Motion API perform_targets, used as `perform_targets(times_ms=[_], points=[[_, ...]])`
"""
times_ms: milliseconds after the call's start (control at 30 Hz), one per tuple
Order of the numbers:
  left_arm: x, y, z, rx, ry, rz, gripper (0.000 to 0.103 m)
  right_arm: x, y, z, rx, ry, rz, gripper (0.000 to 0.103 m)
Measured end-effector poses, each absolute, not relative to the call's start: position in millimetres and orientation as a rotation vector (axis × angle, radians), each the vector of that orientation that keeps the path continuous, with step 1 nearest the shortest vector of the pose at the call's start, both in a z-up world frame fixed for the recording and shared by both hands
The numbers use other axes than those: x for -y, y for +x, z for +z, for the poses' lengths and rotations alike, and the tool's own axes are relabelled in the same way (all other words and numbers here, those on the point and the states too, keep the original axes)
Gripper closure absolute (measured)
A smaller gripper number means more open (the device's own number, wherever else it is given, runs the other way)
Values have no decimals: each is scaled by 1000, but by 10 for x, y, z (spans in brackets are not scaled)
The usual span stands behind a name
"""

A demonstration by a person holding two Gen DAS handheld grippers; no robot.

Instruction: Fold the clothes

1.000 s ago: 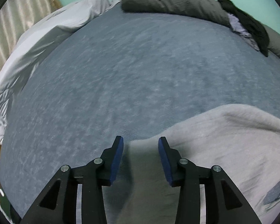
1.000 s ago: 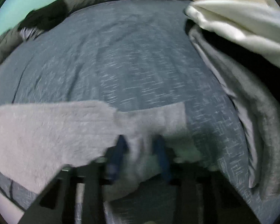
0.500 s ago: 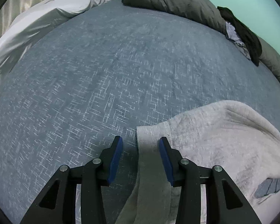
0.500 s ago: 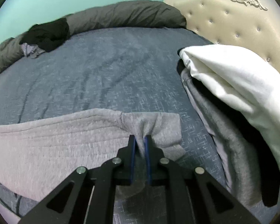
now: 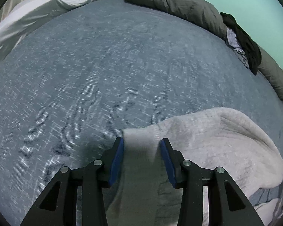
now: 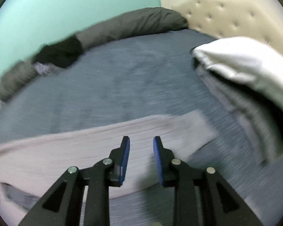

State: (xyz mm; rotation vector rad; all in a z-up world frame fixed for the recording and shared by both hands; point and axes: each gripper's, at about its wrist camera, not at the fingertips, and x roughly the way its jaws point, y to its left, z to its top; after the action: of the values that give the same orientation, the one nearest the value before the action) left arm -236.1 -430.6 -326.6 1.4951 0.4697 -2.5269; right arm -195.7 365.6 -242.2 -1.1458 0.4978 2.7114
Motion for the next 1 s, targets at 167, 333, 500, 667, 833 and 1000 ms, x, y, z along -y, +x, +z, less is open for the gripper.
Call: perform_targets(times_ms=[167,333,500,667,833,1000], points=[[4220,-2429,-3255,-446,1498,-2531,80,-2980,-1857,-2414,-686,-1195,2816,67],[4218,-2420,-3035,-372,1402,-2554,92,-2434,-1716,-2551,-833,-1217,2897,67],[4282,-2394,-2658,-271,1273,-2568,93,-2131,-1539,-2765,-801,-1239,2970,67],[4340,-2637,-2553,-244,1268,-2516,92,-2119,-1554,-2878,-766,-1243,3001,67],[4309,-2810,-2662,-237,1263,-2464,76,-2092,-1554,-2891,-753,-1229,3058,67],[4445,-2553,-2638,-264,1285,-2418,61,-2078,-1563,-2887,-787,-1239,3080,67]])
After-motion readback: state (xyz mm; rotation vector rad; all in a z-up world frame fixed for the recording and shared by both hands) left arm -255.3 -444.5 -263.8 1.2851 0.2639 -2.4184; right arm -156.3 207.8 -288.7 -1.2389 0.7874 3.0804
